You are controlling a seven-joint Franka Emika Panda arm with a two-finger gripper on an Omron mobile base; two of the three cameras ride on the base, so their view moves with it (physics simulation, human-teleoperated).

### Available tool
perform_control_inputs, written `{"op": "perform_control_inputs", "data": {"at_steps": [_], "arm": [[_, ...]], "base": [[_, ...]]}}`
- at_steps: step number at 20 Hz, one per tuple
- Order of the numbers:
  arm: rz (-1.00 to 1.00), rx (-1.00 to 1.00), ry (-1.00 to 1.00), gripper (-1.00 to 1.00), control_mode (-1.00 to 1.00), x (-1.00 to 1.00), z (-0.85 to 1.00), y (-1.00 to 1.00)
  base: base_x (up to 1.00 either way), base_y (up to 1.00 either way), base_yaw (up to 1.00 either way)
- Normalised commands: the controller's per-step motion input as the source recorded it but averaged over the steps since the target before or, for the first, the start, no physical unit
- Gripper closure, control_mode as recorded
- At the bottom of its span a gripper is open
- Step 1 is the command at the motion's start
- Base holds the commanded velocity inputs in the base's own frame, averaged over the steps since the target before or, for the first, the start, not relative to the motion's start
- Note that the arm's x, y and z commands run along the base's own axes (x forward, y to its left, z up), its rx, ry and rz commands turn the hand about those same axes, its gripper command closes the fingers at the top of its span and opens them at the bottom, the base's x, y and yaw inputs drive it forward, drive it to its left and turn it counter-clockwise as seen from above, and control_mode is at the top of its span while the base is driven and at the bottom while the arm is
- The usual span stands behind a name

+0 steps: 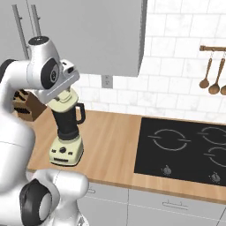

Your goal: Close the lid blender by securely placing the lid on top.

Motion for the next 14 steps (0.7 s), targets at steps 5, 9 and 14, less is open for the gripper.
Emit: {"op": "perform_control_inputs", "data": {"at_steps": [5,9,14], "arm": [[0.00,0.00,0.11,1.00,-1.00,0.49,-0.01,0.15],[0.00,0.00,0.04,1.00,-1.00,0.23,0.00,0.04],[0.00,0.00,0.12,1.00,-1.00,0.52,-0.01,0.16]], "base": [[0.00,0.00,0.00],[0.00,0.00,0.00],[0.00,0.00,0.00]]}}
